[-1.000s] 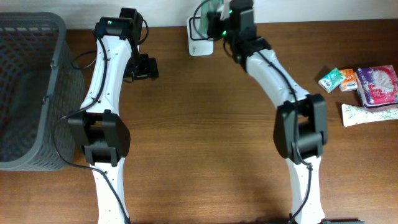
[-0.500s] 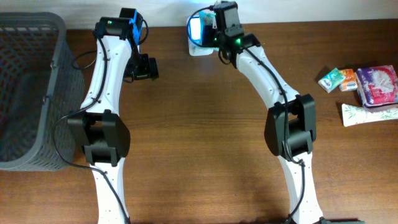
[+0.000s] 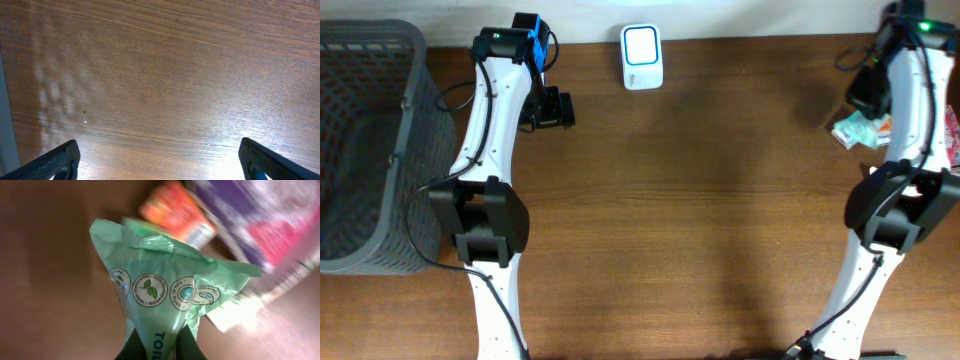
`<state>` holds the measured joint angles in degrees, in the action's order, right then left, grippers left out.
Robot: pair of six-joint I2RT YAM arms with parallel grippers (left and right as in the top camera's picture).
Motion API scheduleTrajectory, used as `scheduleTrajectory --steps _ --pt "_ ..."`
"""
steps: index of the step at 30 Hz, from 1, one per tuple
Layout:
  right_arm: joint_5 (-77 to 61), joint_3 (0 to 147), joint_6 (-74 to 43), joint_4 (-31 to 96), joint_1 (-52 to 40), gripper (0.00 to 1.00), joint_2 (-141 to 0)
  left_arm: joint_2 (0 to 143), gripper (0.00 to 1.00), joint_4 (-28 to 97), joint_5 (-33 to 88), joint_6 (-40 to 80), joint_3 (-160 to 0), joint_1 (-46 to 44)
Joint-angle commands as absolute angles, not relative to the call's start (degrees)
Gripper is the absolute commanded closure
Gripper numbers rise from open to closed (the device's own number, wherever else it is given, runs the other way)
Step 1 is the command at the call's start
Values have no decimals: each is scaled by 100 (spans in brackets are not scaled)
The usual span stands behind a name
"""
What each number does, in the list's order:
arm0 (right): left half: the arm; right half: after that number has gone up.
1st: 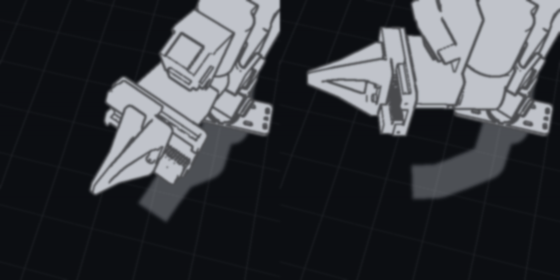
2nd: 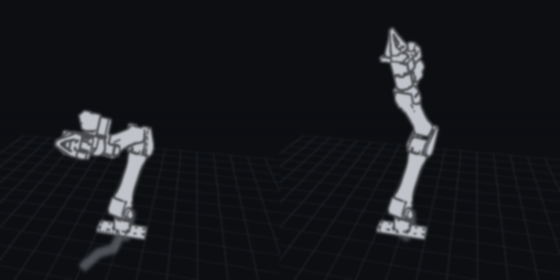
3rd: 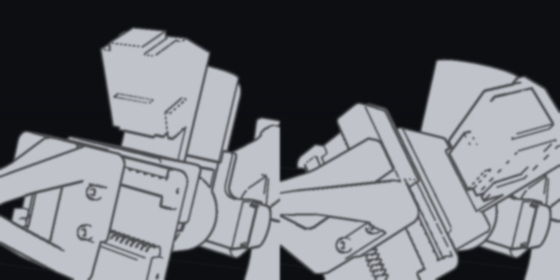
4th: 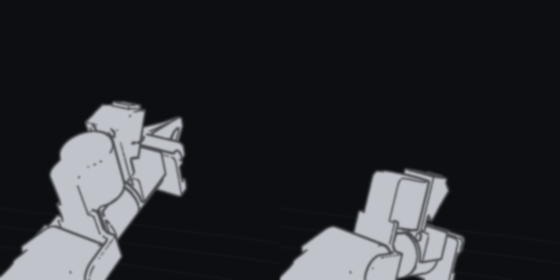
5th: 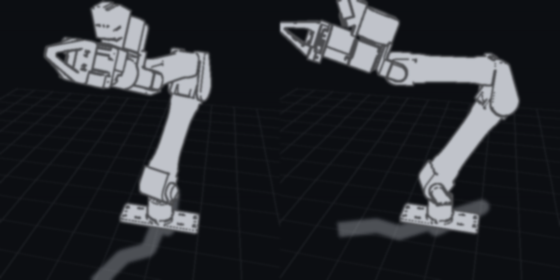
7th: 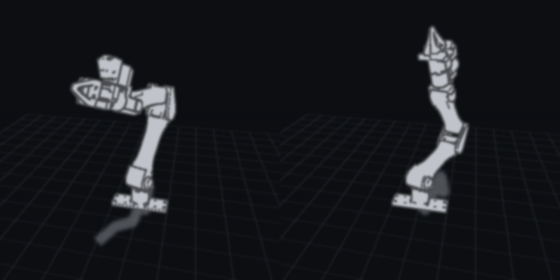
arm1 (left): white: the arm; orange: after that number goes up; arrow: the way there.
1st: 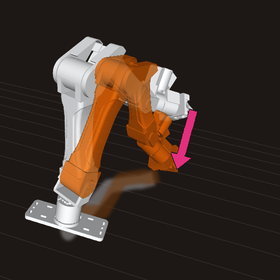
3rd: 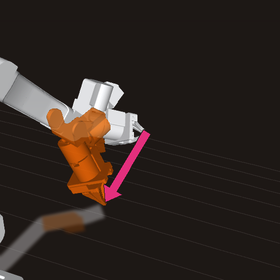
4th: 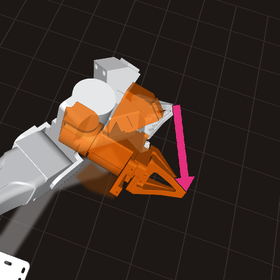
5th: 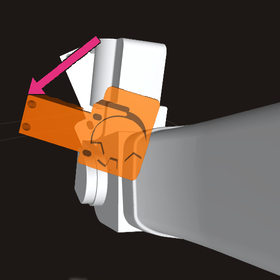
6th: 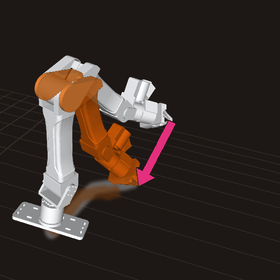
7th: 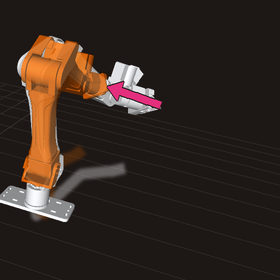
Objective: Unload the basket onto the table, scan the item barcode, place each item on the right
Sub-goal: 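Carry the light green pouch right and release it with the other items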
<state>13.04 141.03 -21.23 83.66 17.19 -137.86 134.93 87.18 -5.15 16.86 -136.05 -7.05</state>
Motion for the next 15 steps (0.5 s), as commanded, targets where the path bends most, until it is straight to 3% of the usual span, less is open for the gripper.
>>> scheduleTrajectory --steps 1,3,5,6,11,15 --pt "1356 13876 -2126 8578 2047 96 -13541 13555 1 8720 -523 1619 -13590 -711" --pt "1358 13762 -2126 8663 2143 93 -13541 13555 1 8722 -523 1619 -13590 -707" --pt "1380 13747 -1988 8700 2156 19 -13541 13555 1 8720 -521 1619 -13590 -707" --pt "1380 13771 -1907 8742 2180 1 -13535 13555 1 8720 -523 1619 -13590 -707" --pt "993 13920 -2001 9223 2300 1 -12999 13555 1 8720 -523 1619 -13590 -707" --pt "537 13917 -1994 9550 2174 1 -11478 13555 1 8722 -521 1619 -13590 -707"
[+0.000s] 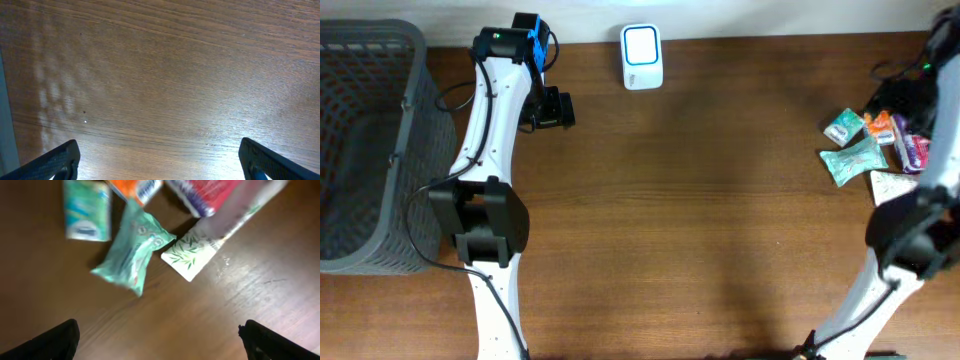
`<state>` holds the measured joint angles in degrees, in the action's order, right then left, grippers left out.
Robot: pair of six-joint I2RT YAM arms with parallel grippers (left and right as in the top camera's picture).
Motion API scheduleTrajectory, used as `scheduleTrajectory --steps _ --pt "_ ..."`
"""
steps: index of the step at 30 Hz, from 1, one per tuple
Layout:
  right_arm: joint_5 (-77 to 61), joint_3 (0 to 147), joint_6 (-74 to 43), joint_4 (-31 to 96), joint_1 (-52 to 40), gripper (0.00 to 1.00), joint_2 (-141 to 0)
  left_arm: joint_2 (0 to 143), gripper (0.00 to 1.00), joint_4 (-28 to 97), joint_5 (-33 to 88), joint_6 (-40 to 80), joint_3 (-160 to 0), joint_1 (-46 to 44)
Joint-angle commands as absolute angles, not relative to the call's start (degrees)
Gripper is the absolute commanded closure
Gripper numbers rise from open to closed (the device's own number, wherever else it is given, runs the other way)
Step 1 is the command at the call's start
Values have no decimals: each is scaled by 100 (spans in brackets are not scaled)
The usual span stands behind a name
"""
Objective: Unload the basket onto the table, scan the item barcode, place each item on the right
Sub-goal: 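Carry the light green pouch right and release it with the other items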
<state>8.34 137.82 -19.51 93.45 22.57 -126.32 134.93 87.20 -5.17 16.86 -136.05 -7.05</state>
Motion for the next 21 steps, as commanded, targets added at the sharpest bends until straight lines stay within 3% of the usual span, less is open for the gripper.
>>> scheduleTrajectory --steps 1,6,10,16,21 --pt "534 13917 -1992 9647 2112 1 -11179 13555 1 8722 -523 1619 -13590 -707" --pt "458 13563 -1678 9732 1201 1 -9496 13555 1 8722 -523 1619 -13590 -707" --pt "652 12416 -1500 9730 174 1 -8193 13555 1 8720 -523 1619 -13590 -707" --pt "8 10309 -1505 9732 -3 1 -6683 13555 1 8722 -523 1619 -13590 -707" --pt "-108 10092 -1505 9730 -3 1 -6681 13555 1 8720 -523 1619 -13590 -707"
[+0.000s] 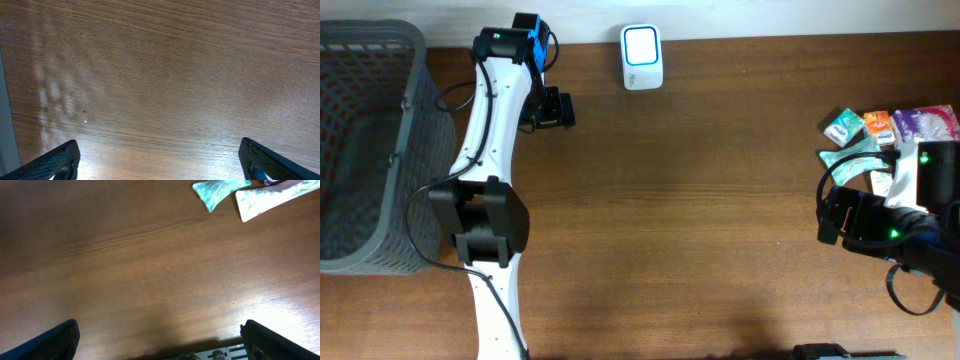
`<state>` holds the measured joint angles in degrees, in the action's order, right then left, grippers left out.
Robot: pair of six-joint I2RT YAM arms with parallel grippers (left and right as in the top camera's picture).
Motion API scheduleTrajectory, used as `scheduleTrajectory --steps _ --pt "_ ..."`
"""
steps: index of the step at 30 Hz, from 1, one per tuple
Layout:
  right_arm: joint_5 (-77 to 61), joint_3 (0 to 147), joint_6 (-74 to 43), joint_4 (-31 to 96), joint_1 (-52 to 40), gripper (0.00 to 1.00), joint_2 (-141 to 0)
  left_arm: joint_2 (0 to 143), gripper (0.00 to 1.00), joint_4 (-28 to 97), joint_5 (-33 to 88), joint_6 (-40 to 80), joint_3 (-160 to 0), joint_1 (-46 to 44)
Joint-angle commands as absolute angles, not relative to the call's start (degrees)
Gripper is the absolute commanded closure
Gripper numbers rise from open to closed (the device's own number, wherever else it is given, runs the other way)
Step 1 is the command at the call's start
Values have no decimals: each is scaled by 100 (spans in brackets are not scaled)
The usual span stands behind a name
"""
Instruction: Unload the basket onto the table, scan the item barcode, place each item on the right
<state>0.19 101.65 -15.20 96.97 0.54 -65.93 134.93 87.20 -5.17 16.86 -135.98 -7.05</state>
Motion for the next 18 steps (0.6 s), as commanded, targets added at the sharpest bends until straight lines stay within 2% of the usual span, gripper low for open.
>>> scheduleTrajectory --steps 1,9,18 --pt "-106 10092 -1503 9730 -3 1 -6744 13555 1 8720 -523 1619 -13590 -705" --pt "-27 10092 -1500 9732 -5 1 -6901 13555 1 8720 -523 1619 -13590 -696" --pt "-89 9839 -1223 9708 -5 1 -6086 13555 1 8720 -523 1619 -13590 -696"
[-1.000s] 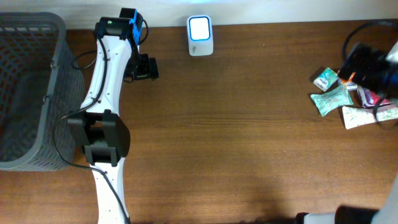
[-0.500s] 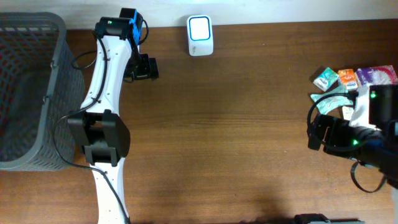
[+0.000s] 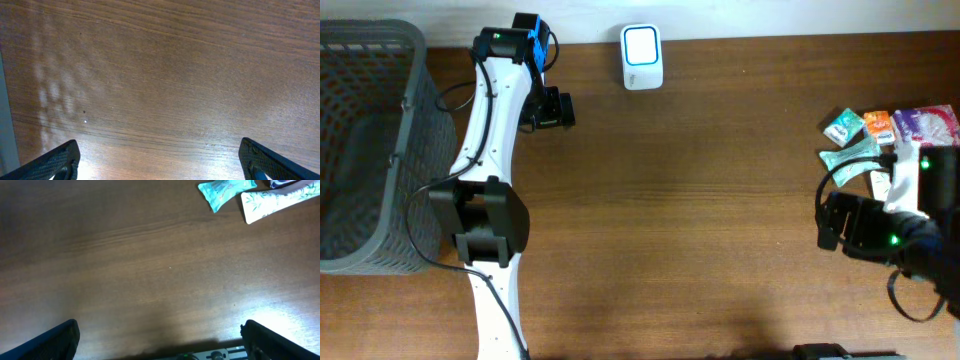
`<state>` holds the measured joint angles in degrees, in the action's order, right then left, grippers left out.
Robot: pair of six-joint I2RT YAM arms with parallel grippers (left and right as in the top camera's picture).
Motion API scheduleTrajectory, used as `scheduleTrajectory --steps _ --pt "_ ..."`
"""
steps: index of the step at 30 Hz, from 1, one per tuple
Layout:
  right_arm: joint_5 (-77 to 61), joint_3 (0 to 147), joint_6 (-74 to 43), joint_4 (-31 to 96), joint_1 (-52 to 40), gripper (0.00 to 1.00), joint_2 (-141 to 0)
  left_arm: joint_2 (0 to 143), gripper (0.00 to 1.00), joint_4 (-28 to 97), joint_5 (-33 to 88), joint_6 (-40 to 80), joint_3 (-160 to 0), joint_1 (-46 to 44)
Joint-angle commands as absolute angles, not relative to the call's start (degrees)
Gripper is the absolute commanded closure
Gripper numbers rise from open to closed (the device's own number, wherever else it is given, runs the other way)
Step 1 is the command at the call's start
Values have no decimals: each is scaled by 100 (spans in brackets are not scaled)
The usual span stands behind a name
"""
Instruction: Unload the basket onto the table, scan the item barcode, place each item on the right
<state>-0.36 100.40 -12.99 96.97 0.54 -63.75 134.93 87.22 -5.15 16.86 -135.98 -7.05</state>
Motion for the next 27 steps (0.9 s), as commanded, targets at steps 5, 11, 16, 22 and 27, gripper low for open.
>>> scheduleTrajectory --steps 5,11,16,22,27 --pt "-154 8305 -827 8438 -5 2 -4908 13555 1 8722 -523 1619 -13590 -696" --pt "-1031 5280 217 5601 -5 1 -3151 13555 1 8720 -521 1619 -13590 -698" --pt "-1487 2958 279 3341 -5 1 -1793 13555 1 8722 -523 1619 -13590 -696" --pt "-1610 1223 279 1297 -5 1 -709 13555 1 8720 -523 1619 -13590 -696" --pt "-1588 729 281 526 -5 1 -395 13555 1 8722 -523 1619 -13590 -696"
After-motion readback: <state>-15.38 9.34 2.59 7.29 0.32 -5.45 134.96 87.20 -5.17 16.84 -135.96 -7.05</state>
